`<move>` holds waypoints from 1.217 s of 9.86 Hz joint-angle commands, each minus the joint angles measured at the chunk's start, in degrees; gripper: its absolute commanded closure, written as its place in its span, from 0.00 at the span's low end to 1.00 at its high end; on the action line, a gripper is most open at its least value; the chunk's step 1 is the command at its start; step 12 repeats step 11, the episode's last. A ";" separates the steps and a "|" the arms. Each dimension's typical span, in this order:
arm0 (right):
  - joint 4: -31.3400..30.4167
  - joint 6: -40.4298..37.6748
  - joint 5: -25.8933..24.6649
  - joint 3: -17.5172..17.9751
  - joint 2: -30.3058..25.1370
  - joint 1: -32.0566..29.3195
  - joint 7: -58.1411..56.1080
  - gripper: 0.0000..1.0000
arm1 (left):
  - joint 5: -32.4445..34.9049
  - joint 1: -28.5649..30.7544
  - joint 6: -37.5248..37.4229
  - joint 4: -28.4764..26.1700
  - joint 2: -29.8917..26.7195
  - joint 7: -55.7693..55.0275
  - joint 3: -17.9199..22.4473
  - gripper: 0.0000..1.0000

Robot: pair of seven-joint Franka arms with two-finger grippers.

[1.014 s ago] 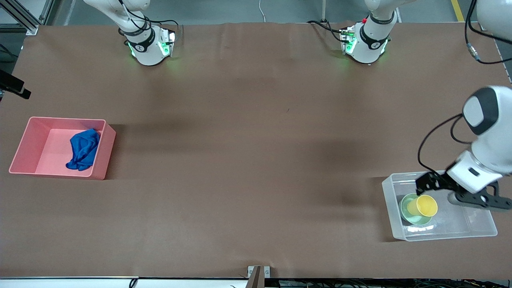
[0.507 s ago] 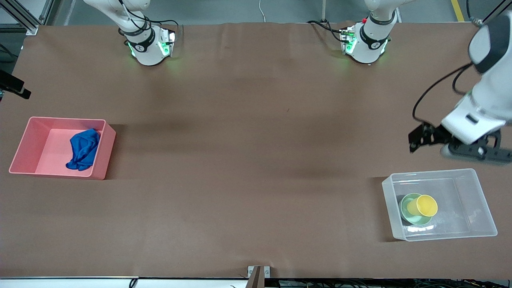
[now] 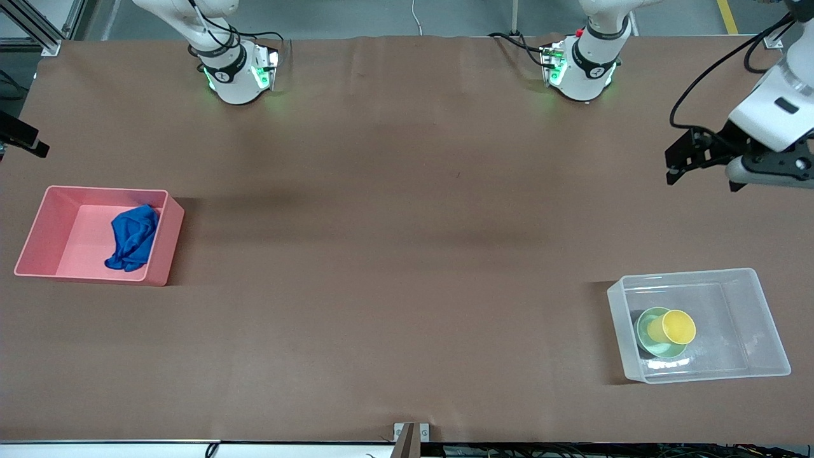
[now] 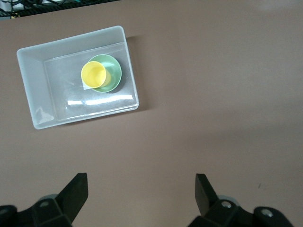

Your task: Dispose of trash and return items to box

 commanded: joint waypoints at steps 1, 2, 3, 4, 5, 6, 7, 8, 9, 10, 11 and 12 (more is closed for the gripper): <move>-0.32 -0.31 0.54 0.05 -0.70 -0.17 -0.36 0.00 | -0.94 -9.84 -2.20 -0.99 -2.69 0.70 10.09 0.00; -0.32 -0.31 0.54 0.05 -0.70 -0.17 -0.36 0.00 | -0.94 -11.44 -4.81 -0.91 -3.14 0.53 11.87 0.00; -0.32 -0.31 0.54 0.05 -0.70 -0.17 -0.36 0.00 | -0.85 -11.81 -6.23 -0.91 -3.23 0.27 11.89 0.00; -0.32 -0.31 0.54 0.05 -0.70 -0.17 -0.36 0.00 | -0.94 -11.55 -7.02 -0.99 -3.23 -0.17 11.89 0.00; -0.32 -0.31 0.54 0.05 -0.70 -0.17 -0.36 0.00 | -1.03 -11.11 -7.64 -1.08 -3.23 -0.52 11.89 0.00; -0.32 -0.31 0.54 0.05 -0.70 -0.17 -0.36 0.00 | -1.46 -11.11 -7.65 -1.17 -3.06 -0.87 11.89 0.00; -0.40 -0.31 0.54 0.05 -0.70 -0.17 -0.36 0.00 | -1.64 -11.19 -7.65 -1.43 -2.97 -1.75 11.80 0.00; -0.32 -0.31 0.54 0.05 -0.70 -0.17 -0.36 0.00 | -1.73 -11.11 -7.56 -1.61 -2.97 -2.02 11.80 0.00; -0.40 -0.31 0.54 0.05 -0.70 -0.17 -0.36 0.00 | -1.91 -11.11 -7.56 -1.70 -3.06 -2.02 11.80 0.00; -0.40 -0.31 0.54 0.05 -0.70 -0.17 -0.36 0.00 | -2.26 -10.85 -7.39 -1.70 -2.80 -2.02 11.80 0.00; -0.32 -0.31 0.54 0.05 -0.70 -0.17 -0.36 0.00 | -2.17 -10.76 -7.21 -1.61 -2.53 -1.93 11.80 0.00; -0.32 -0.31 0.54 0.05 -0.70 -0.17 -0.36 0.00 | -2.17 -10.76 -7.21 -1.61 -2.53 -1.93 11.80 0.00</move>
